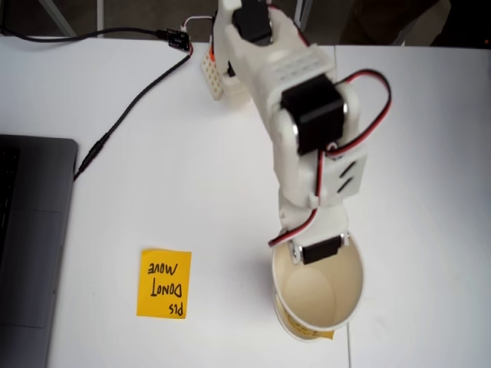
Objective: Pickup cup and make a pile of cup.
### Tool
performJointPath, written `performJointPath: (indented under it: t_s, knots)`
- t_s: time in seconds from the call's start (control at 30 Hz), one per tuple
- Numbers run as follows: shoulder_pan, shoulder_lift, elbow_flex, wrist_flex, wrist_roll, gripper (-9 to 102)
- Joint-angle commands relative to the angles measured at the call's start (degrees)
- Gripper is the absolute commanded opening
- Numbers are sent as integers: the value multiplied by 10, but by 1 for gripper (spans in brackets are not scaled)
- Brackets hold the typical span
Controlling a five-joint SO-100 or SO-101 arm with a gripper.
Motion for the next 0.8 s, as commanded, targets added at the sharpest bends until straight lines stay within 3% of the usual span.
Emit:
performJointPath:
  t_s: [0.0,0.77]
  knots:
    - [5,19,-2,2,3,-7]
    - [-4,19,31,2,3,-7]
